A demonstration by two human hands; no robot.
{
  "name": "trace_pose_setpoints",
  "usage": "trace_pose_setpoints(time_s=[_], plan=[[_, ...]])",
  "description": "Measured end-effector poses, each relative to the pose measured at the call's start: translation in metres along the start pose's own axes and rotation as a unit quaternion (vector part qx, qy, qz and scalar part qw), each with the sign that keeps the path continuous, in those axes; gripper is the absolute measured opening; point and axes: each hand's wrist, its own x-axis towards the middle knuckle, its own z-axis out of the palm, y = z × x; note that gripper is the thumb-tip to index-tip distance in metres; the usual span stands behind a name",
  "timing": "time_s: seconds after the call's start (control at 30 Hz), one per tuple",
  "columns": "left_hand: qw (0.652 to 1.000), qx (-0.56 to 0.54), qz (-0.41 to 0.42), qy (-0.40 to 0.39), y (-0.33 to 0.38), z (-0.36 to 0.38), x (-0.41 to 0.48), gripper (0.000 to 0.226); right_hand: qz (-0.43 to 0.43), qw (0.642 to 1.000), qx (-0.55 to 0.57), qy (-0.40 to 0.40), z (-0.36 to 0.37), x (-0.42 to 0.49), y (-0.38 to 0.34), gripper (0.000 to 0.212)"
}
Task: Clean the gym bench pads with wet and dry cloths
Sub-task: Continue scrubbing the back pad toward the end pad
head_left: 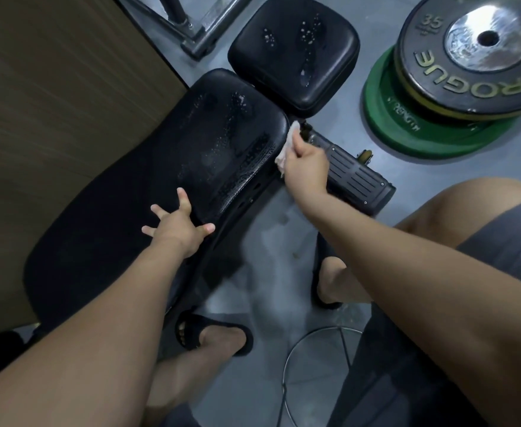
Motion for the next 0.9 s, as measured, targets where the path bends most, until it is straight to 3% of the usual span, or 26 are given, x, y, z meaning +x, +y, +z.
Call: trace_pose_setpoints(time_s=[0.2, 0.37, 0.47, 0.67, 0.77, 0.9], plan=[[1.000, 0.005, 0.003, -0.004, -0.002, 0.000, 0.003, 0.101, -0.018, 0.999, -0.029, 0.001, -0.006, 0.041, -0.023, 0.028], [1.000, 0.004, 0.004, -0.013, 0.001, -0.003, -0.002, 0.103, -0.010, 0.999, -0.033, 0.020, 0.004, -0.012, -0.004, 0.028], [1.000, -0.004, -0.001, -0.012, 0.001, -0.003, -0.002, 0.102, -0.070, 0.993, -0.081, 0.048, 0.005, 0.008, -0.016, 0.031], [1.000, -0.007, 0.003, -0.011, -0.004, 0.000, 0.003, 0.103, -0.206, 0.957, -0.201, 0.022, 0.015, 0.024, -0.015, 0.026], [1.000, -0.013, 0.000, -0.013, -0.003, -0.001, 0.002, 0.102, -0.282, 0.913, -0.295, 0.006, 0.029, -0.008, -0.002, 0.037], [1.000, -0.012, -0.001, -0.010, -0.004, 0.000, 0.004, 0.103, -0.434, 0.773, -0.431, -0.168, 0.045, -0.049, 0.007, 0.057]])
